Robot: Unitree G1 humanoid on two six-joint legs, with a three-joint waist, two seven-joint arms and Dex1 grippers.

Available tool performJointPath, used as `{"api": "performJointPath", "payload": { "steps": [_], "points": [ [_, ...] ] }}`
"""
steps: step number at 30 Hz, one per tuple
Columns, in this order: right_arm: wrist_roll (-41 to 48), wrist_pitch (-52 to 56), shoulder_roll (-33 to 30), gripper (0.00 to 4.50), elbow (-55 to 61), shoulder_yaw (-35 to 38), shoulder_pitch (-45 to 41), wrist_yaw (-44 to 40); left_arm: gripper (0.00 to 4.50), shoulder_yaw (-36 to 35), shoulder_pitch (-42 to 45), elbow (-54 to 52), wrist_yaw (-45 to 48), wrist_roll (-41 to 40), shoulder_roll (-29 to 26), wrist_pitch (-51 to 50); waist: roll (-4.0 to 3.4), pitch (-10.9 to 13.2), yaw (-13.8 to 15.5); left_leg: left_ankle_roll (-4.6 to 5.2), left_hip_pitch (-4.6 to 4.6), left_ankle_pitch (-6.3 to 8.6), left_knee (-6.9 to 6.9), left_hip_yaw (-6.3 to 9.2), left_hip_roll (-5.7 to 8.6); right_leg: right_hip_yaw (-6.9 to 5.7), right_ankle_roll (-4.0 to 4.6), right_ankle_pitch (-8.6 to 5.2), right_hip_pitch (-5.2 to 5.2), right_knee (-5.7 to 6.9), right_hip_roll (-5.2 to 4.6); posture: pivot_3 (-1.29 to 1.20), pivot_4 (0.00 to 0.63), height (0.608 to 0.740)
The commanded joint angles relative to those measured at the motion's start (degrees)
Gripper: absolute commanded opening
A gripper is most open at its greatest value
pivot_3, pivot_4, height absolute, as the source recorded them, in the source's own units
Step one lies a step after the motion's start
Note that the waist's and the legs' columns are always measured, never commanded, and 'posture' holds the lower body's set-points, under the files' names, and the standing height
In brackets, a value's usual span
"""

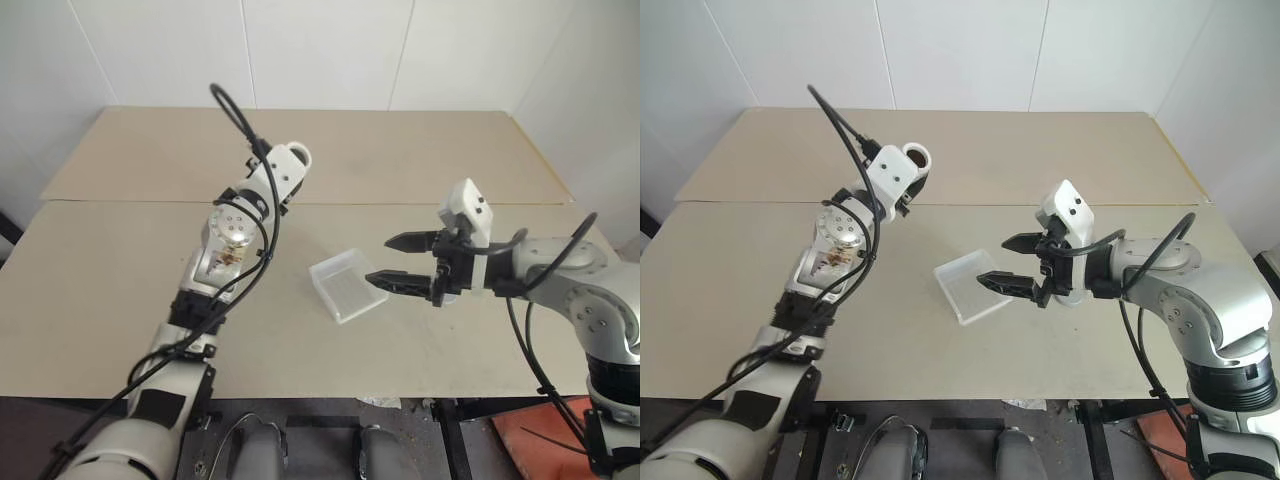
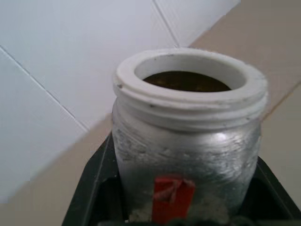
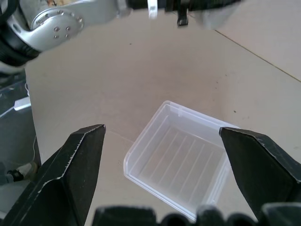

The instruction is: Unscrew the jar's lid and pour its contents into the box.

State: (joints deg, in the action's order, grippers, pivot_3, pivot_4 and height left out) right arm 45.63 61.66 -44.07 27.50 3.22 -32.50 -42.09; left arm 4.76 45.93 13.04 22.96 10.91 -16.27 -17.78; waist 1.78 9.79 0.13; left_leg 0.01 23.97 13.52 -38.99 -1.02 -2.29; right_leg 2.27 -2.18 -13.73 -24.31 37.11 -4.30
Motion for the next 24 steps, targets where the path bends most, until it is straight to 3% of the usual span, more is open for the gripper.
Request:
{"api": "performJointPath", "payload": {
  "steps": [1,4,8,12,16,19,24],
  "points": [
    [1.34,-1.01,0.55,4.49,2.06,2.79,0.14,1.29,1.95,-4.57,-3.07,-6.12,-0.24,-5.51,1.81,-8.1,0.0,0.0,-0.3,0.0,-0.04,0.0,0.0,0.01,0.0,0.02,0.0,0.0,0.03,0.0,-0.01,0.0,0.15,0.74],
    [1.69,-1.17,0.67,4.49,2.35,2.8,0.38,1.89,1.95,-5.61,-6.54,-9.3,-0.25,-7.77,2.58,-8.67,0.0,0.0,-0.52,0.0,-0.15,0.0,0.0,0.04,0.03,0.03,0.0,0.0,0.12,-0.04,-0.03,0.0,0.15,0.74],
    [1.65,-1.56,0.46,4.49,2.41,2.74,0.39,1.87,1.95,1.21,-6.65,-7.53,-2.92,1.02,-2.46,3.37,0.01,0.0,-0.56,-0.01,-0.15,-0.01,0.0,0.12,0.09,0.02,0.0,0.0,0.11,-0.03,-0.05,0.0,0.15,0.74],
    [0.52,-2.3,-0.66,4.49,1.89,1.79,-0.28,0.69,1.95,17.34,2.99,0.99,-14.04,25.56,-14.58,30.12,0.02,0.01,0.12,-0.02,-0.15,-0.01,0.05,0.17,0.18,0.0,0.01,0.0,0.15,-0.1,-0.1,0.0,0.15,0.74],
    [0.0,-2.82,-2.0,4.49,1.03,1.03,-0.8,-1.37,1.95,31.26,13.46,7.82,-30.8,49.73,-21.59,43.54,-0.01,-0.01,0.79,-0.01,-0.13,-0.01,0.08,0.15,0.26,0.0,-0.02,0.02,0.2,-0.26,-0.17,0.0,0.15,0.74],
    [-0.68,-3.41,-3.97,4.49,0.33,0.46,-0.89,-3.64,1.95,41.31,20.38,9.8,-40.86,66.35,-22.92,47.19,-0.01,-0.01,0.89,-0.01,-0.07,0.0,0.09,0.11,0.29,0.01,-0.06,0.03,0.17,-0.31,-0.18,0.0,0.15,0.74],
    [-1.37,-3.83,-7.81,4.49,-0.36,1.23,0.29,-6.43,1.95,48.11,23.92,12.28,-46.4,76.71,-19.06,46.44,0.0,0.0,0.69,-0.01,0.07,-0.01,0.08,0.08,0.24,0.02,-0.07,0.03,-0.02,-0.14,-0.15,0.0,0.15,0.74]
  ]
}}
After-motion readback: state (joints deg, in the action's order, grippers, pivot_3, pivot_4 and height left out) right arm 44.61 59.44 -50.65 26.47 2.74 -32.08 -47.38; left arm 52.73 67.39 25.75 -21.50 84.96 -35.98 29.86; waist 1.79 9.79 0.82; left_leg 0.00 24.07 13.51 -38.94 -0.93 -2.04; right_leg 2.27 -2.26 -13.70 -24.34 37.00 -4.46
